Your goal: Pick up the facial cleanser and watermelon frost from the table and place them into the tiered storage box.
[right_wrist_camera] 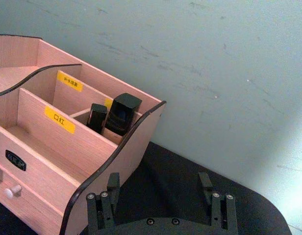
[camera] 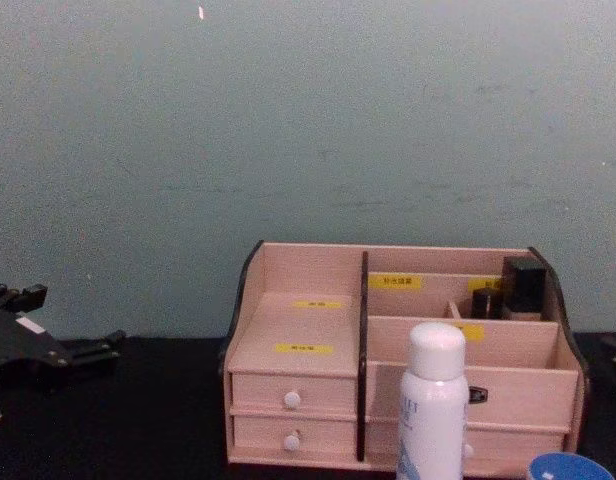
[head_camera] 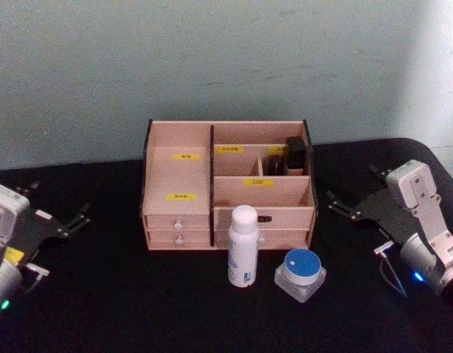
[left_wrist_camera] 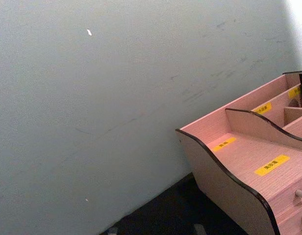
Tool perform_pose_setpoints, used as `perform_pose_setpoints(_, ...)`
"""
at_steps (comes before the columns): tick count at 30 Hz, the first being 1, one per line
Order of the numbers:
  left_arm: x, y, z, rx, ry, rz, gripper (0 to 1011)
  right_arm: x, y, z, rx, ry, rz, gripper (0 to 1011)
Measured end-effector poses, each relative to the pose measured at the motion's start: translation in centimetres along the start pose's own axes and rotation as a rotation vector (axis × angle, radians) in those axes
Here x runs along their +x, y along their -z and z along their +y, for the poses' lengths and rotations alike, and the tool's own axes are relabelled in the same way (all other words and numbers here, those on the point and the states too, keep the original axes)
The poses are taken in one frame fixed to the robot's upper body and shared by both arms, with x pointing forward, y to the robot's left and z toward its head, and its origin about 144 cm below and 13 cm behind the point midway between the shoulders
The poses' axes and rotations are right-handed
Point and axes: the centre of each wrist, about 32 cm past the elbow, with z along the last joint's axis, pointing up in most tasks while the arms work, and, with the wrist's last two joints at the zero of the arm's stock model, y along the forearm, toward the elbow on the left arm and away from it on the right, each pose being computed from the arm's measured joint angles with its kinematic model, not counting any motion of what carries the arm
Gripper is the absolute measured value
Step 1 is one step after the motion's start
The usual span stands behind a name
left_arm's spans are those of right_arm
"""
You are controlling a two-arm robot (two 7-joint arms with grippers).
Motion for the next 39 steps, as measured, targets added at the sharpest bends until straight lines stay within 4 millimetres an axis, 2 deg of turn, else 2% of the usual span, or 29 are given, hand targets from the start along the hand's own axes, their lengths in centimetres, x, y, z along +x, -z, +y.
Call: perform_pose_setpoints(39, 0.0, 0.0, 0.0, 0.0, 0.0, 0.0, 1001, 0.0, 0.0, 0.0, 0.0, 0.0, 0.0, 1002)
